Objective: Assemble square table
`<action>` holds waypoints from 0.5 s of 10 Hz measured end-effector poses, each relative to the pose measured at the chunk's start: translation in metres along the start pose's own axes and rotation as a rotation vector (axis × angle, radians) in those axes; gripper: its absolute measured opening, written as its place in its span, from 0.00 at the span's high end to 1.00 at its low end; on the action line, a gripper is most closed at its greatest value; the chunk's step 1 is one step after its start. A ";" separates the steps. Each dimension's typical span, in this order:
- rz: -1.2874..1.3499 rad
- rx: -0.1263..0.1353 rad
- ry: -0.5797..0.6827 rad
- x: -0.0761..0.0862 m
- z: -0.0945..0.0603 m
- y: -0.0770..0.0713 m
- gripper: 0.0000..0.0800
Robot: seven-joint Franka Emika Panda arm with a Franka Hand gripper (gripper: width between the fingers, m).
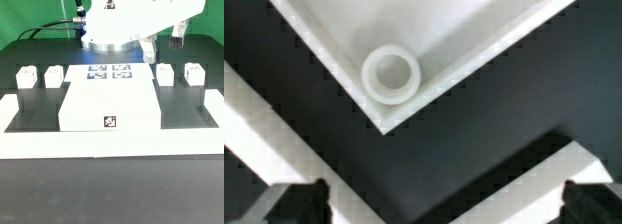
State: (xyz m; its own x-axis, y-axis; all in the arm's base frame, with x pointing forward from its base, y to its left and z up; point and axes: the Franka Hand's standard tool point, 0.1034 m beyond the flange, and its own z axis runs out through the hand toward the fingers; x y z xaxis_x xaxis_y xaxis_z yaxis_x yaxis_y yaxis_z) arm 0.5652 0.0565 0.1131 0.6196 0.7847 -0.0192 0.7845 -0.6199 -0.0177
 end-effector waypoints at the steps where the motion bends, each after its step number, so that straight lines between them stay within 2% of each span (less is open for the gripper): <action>1: 0.000 0.000 0.000 0.000 0.000 0.000 0.19; 5: 0.000 0.000 0.000 0.000 0.000 0.000 0.19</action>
Offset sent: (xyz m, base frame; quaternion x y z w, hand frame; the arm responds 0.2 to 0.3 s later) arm 0.0000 0.0000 0.0000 0.0000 0.0000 0.0000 1.0000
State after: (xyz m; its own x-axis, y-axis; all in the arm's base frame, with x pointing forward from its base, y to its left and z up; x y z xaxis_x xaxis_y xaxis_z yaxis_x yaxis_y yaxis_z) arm 0.5651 0.0565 0.1131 0.6196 0.7847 -0.0192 0.7845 -0.6199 -0.0178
